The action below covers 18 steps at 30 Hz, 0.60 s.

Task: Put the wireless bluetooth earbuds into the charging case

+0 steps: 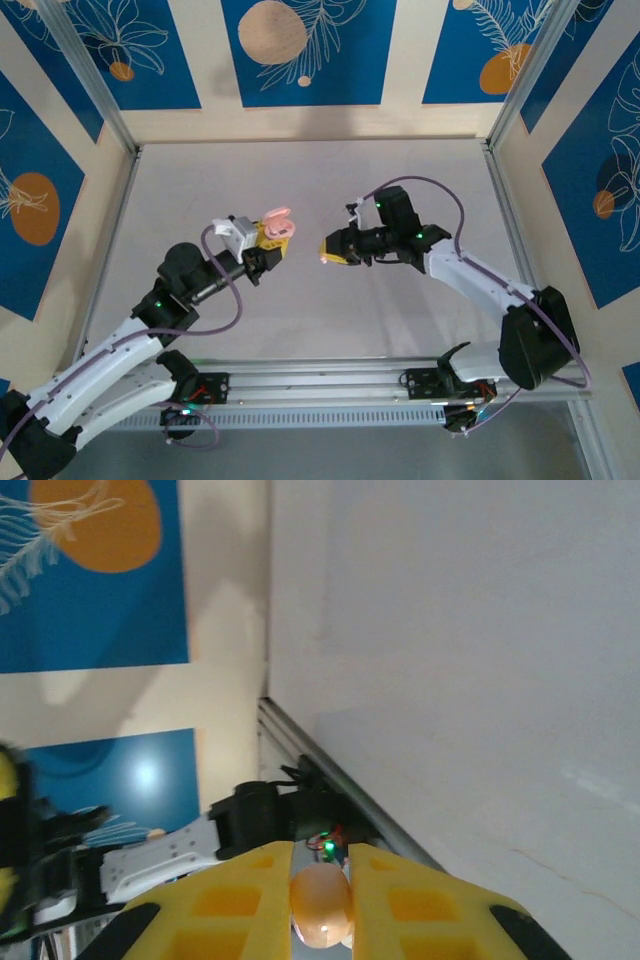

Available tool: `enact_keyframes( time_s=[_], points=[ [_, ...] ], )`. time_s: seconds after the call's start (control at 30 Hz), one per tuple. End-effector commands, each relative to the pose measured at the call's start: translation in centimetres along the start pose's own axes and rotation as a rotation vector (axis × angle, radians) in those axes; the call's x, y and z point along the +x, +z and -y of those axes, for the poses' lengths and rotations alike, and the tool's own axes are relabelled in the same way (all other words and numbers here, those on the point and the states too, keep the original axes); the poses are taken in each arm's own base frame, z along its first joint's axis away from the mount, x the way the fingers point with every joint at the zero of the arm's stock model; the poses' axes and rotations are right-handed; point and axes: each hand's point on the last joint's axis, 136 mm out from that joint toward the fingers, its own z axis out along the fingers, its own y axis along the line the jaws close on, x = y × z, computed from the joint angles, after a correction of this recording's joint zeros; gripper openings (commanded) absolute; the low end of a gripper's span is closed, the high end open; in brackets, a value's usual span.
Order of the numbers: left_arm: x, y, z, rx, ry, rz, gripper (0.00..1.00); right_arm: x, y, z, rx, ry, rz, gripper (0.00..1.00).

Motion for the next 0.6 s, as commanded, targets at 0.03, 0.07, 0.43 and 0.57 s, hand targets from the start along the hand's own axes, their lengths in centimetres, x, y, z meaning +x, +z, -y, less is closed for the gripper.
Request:
enact_keyframes(
  time_s=[0.03, 0.07, 0.43, 0.57],
  points=[
    [-0.6, 0.4, 1.1, 0.069, 0.006, 0.043, 0.32, 0.7, -2.2, -3.8, -0.077, -0.060, 0.002, 0.21],
    [-0.4, 0.6, 1.4, 0.085, 0.008, 0.042, 0.32, 0.7, -2.7, -4.4, -0.082, -0.072, 0.011, 0.20],
    [1.0, 1.3, 3.7, 0.242, 0.020, 0.043, 0.32, 1.3, -5.4, -9.6, -0.131, -0.220, 0.064, 0.21],
    [1.2, 1.3, 4.0, 0.260, 0.038, 0.046, 0.32, 1.6, -5.3, -11.0, -0.150, -0.264, 0.052, 0.21]
  ],
)
